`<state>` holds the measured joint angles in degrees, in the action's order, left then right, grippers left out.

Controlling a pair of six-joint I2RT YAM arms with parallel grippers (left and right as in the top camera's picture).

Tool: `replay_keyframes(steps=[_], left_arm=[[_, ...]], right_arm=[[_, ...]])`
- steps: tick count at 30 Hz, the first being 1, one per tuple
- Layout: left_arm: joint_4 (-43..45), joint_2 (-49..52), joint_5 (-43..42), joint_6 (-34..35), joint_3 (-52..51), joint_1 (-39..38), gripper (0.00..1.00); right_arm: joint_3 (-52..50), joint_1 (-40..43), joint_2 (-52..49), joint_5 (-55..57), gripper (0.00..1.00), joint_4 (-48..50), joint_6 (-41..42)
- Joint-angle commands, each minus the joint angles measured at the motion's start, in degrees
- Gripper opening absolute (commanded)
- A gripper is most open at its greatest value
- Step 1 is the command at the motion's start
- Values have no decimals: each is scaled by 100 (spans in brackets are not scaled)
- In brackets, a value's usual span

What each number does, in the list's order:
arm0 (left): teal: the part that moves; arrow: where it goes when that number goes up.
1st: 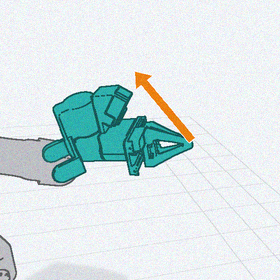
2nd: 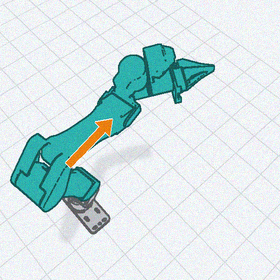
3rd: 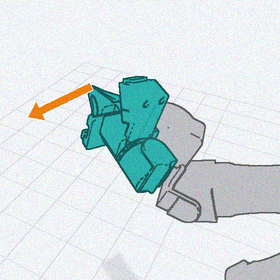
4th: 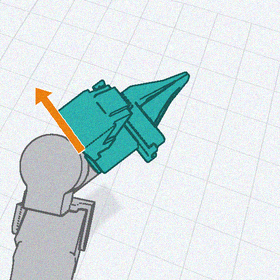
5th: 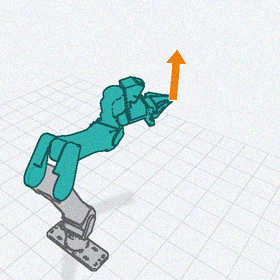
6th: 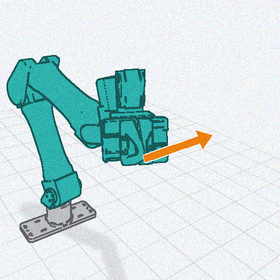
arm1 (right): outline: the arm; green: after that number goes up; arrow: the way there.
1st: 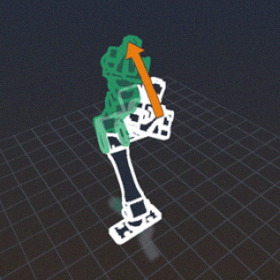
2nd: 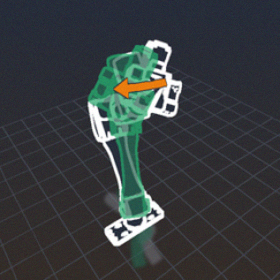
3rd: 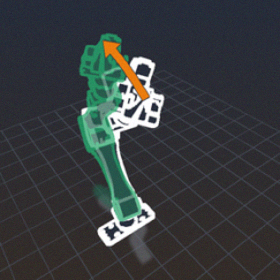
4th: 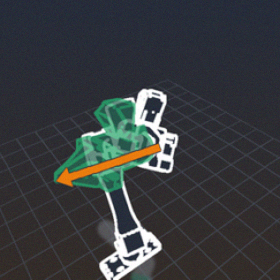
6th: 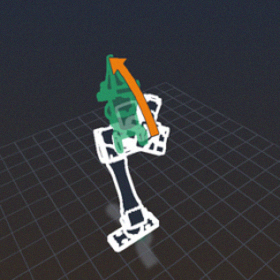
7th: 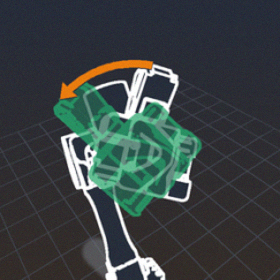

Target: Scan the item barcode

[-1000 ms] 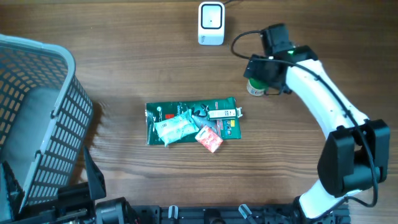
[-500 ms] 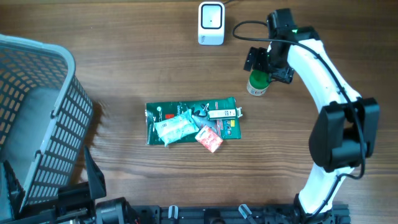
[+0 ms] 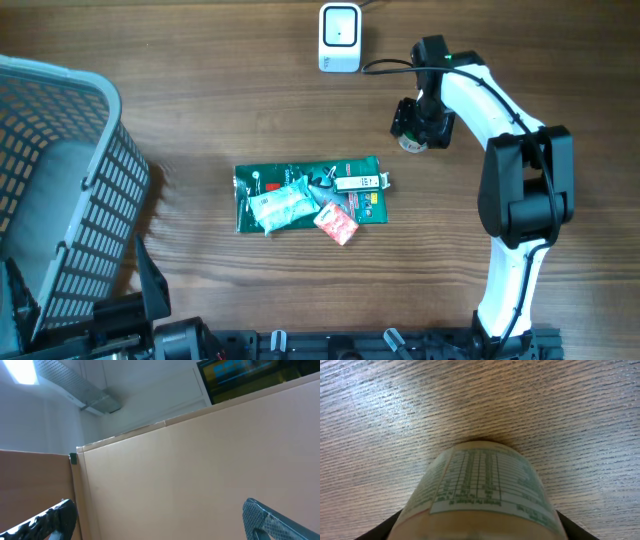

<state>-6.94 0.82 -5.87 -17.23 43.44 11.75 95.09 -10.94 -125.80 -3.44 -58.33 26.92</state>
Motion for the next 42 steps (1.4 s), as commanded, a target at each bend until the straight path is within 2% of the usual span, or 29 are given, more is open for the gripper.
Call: replay_keyframes(steps=[1, 12, 19, 24, 27, 32, 34, 36, 39, 42], left_arm=[[-7, -55, 57, -31, -44, 42, 100], [-48, -55, 57, -31, -44, 42, 100], [-63, -55, 57, -31, -44, 42, 100], [-61, -55, 57, -31, -44, 42, 100], [-61, -55, 57, -31, -44, 42, 100], [-66, -55, 57, -31, -44, 42, 100], [-66, -55, 59, -31, -44, 42, 100], [-66, -55, 59, -31, -44, 42, 100], [-63, -55, 55, -26, -44, 42, 100], [-68, -55, 55, -26, -44, 42, 100]], right_arm=[[144, -9, -181, -55, 65, -223, 0], [1650, -13, -9, -688, 57, -1475, -1198], [1703, -37, 623, -1021, 57, -1952, -1495], [1703, -393, 684, -1021, 57, -1722, -1480], [1703, -761, 684, -743, 57, -501, -1493], [1692, -1154, 553, 1554, 57, 1882, -1683], [1692, -1196, 317, 1569, 57, 2833, -2100], [1692, -1193, 90, 1569, 57, 3449, -2122], [1692, -1270, -358, 1572, 62, 4623, -2581], [1692, -1390, -933, 2096, 65, 5777, -2688]])
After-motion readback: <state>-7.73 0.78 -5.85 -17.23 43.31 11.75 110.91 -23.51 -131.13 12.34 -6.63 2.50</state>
